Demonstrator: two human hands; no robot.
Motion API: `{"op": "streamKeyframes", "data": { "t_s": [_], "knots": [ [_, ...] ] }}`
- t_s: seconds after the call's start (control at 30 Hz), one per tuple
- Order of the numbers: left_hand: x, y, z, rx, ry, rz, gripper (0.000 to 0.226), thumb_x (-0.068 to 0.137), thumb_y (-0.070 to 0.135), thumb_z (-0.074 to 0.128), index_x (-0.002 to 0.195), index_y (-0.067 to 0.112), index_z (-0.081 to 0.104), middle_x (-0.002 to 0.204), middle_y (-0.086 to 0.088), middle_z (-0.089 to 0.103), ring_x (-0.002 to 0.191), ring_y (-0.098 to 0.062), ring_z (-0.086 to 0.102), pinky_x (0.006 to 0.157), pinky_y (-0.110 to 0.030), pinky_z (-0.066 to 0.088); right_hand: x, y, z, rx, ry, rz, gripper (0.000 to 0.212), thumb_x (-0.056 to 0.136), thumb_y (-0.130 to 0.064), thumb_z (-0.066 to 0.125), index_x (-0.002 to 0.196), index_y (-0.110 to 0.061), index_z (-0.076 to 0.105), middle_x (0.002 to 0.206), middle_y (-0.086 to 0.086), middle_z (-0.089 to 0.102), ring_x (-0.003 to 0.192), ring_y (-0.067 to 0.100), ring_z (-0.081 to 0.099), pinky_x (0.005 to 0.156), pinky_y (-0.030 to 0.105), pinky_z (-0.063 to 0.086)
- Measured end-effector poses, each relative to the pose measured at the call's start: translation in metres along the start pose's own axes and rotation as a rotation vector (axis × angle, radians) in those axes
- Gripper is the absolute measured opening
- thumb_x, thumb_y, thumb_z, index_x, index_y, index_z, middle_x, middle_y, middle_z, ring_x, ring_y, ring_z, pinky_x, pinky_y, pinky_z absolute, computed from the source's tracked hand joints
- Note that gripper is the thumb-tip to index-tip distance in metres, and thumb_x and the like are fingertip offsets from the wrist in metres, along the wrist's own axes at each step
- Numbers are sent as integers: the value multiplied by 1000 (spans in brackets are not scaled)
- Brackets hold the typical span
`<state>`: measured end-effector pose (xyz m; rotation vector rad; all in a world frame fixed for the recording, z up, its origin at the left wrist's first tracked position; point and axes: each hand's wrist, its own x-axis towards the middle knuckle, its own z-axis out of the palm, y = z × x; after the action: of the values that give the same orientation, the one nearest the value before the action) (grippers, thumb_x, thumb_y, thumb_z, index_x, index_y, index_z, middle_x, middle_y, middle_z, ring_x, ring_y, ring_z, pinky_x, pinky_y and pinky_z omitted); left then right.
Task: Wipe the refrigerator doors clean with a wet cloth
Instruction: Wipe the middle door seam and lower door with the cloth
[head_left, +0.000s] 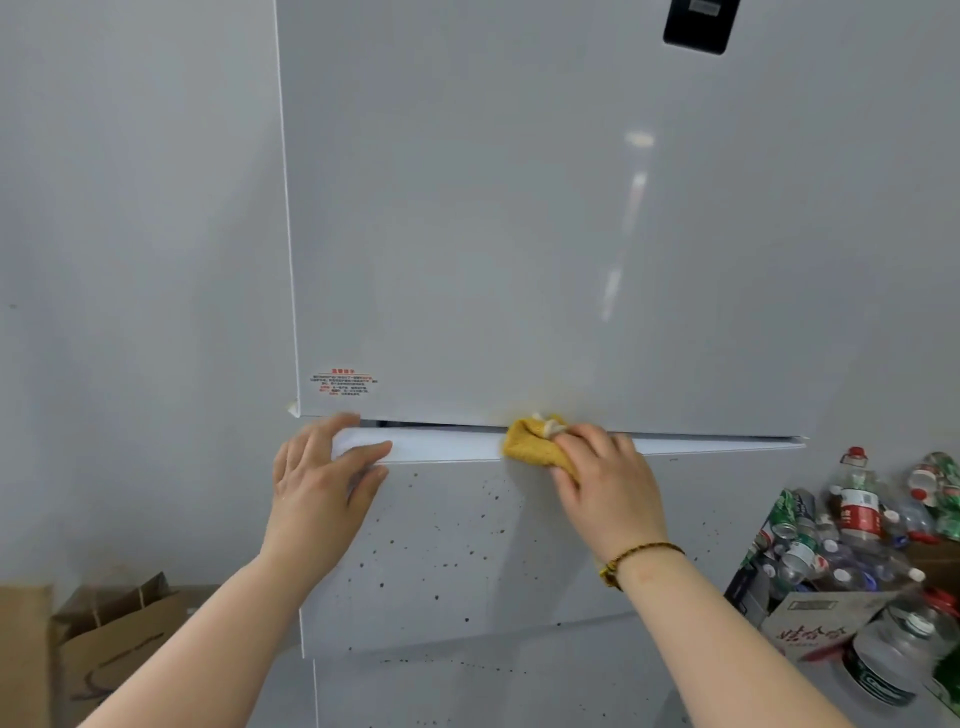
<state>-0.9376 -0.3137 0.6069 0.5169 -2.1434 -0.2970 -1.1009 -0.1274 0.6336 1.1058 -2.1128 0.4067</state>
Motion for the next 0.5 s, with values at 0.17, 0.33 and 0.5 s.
{"op": "streamKeyframes", "data": {
  "t_s": [0.17, 0.33, 0.5],
  "knots": [
    [-1, -4, -5, -297, 84, -543, 68, 80, 12, 67, 138, 12, 32, 149, -8, 21, 137, -22, 16, 111, -36, 17, -15, 15, 7, 44, 89, 84, 28, 65, -6, 74, 93, -7, 68, 93, 10, 67, 64, 31, 61, 51, 34, 51],
    [6, -21, -5, -387, -32, -591, 45, 90, 10, 52, 133, 14, 43, 125, -10, 50, 107, -19, 46, 88, -28, 33, -18, -8, 28, 128, 118, 135, 46, 53, 0, 84, 96, -5, 68, 99, 16, 66, 71, 38, 61, 58, 40, 54],
    [11, -32, -11, -374, -56, -593, 36, 95, 15, 41, 130, 14, 49, 117, -10, 57, 94, -14, 45, 81, -26, 32, -11, -47, 52, 138, 291, 53, 34, 68, -12, 67, 101, -11, 61, 106, 13, 60, 80, 27, 53, 63, 34, 53]
  ]
}}
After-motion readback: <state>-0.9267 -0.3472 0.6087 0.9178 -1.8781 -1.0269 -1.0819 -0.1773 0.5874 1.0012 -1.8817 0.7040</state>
